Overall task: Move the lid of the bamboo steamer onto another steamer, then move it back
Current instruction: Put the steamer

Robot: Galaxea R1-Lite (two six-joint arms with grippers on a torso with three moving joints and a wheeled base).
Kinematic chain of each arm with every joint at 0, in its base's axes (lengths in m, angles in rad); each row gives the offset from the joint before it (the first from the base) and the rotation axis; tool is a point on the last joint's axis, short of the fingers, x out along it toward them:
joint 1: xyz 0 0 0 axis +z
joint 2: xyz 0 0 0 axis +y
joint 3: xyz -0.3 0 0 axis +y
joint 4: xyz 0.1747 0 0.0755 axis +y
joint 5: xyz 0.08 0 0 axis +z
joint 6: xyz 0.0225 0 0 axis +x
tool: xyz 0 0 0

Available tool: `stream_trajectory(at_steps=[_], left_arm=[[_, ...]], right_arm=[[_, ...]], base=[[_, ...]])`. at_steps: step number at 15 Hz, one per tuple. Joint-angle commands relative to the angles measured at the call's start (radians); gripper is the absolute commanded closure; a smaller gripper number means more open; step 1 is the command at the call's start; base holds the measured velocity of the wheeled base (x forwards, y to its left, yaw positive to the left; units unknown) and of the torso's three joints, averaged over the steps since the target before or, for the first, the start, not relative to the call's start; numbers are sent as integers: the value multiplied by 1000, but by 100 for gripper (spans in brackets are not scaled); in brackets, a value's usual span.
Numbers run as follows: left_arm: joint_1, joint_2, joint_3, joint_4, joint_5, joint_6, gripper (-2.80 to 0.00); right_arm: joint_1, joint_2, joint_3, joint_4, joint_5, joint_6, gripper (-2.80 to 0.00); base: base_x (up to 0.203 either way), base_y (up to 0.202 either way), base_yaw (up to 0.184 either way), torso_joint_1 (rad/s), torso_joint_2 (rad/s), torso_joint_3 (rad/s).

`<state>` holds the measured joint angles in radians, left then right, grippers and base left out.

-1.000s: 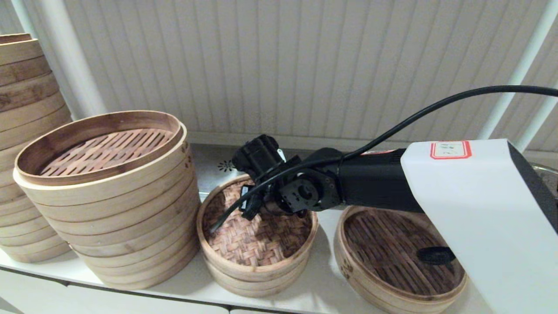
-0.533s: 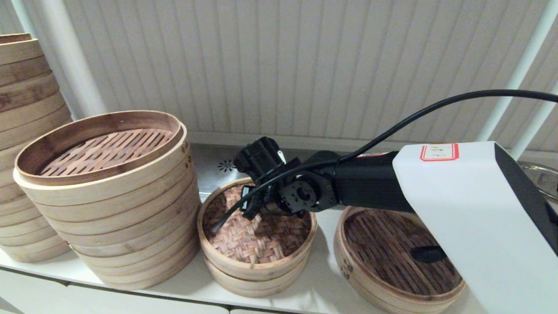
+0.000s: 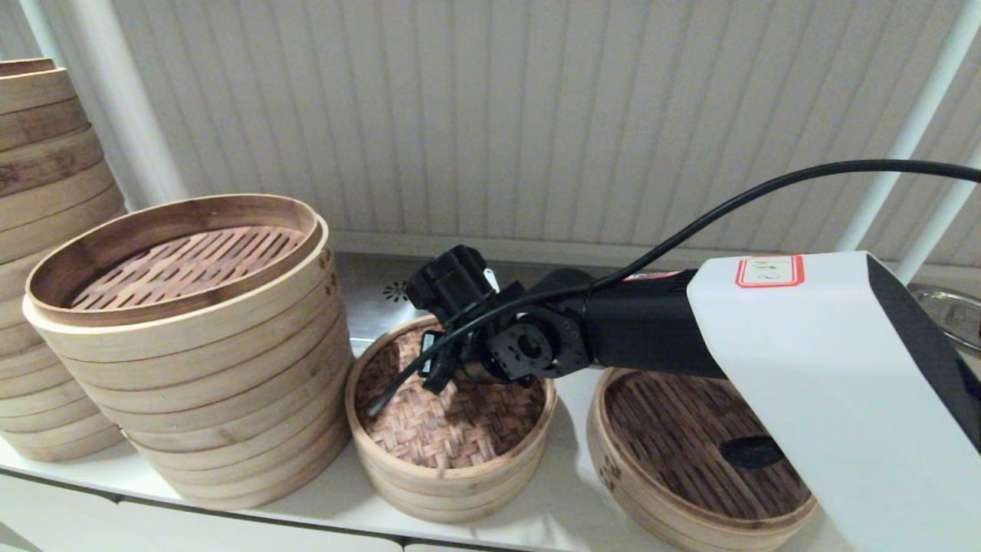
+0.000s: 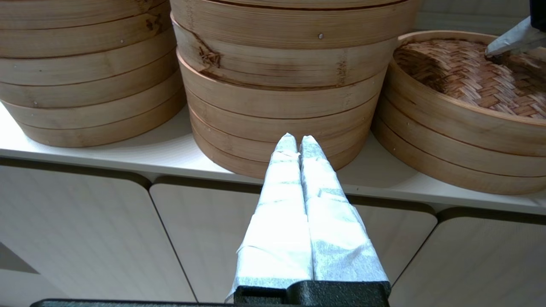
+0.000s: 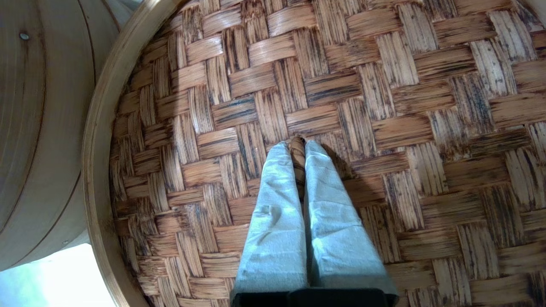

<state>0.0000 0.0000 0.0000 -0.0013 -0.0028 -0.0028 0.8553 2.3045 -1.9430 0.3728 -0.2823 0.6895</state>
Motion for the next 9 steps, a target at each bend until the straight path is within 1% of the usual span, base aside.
stream_trajectory(at_steps=[1, 6, 9], left_arm=[[0, 0, 0, 0, 0, 0, 0], [0, 0, 0, 0, 0, 0, 0], [0, 0, 0, 0, 0, 0, 0]], right_arm=[[1, 0, -1, 3, 0, 2, -280], [-10, -21, -1, 3, -2, 3, -280], [-11, -120, 10, 12, -10, 3, -280]], base=[[0, 0, 0, 0, 0, 0], [0, 0, 0, 0, 0, 0], [0, 0, 0, 0, 0, 0]])
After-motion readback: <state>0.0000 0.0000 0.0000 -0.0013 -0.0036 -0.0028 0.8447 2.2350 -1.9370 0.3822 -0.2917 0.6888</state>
